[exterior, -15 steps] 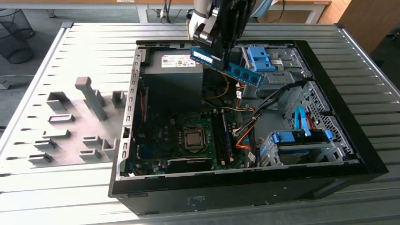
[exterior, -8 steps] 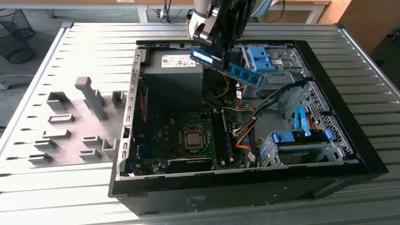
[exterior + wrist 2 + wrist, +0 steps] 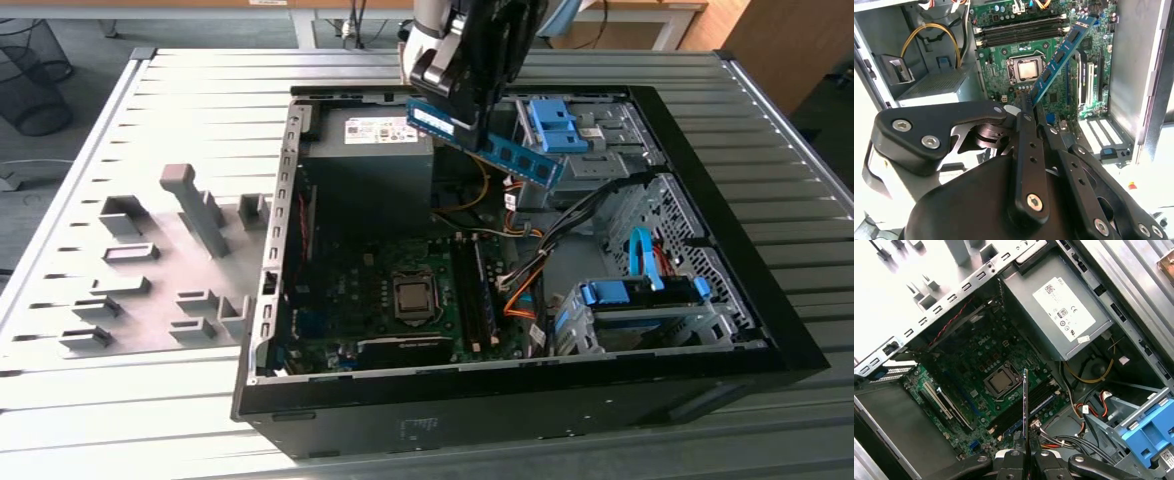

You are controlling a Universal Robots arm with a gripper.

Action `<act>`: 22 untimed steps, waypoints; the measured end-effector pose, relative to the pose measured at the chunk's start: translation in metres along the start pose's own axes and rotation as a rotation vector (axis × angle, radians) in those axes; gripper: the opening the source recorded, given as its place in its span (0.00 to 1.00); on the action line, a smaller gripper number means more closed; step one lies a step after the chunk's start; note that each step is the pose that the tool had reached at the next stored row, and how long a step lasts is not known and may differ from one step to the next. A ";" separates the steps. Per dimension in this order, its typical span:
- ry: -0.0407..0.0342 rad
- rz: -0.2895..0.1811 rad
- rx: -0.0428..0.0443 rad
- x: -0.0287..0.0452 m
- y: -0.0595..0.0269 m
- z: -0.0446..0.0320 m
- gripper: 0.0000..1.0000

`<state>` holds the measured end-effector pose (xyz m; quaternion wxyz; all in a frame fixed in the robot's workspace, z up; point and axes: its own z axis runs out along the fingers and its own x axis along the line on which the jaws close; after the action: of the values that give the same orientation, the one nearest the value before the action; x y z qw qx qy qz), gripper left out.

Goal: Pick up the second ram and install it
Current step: 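Insert the second ram into the second slot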

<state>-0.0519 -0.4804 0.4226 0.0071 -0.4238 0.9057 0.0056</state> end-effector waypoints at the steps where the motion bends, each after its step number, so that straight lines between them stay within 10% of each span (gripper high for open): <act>1: -0.0001 0.007 0.0001 0.0000 0.0000 0.0000 0.14; 22: -0.0006 0.292 0.0056 0.0000 0.0000 0.0017 0.14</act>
<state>-0.0519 -0.4804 0.4209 0.0077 -0.2874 0.9578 0.0042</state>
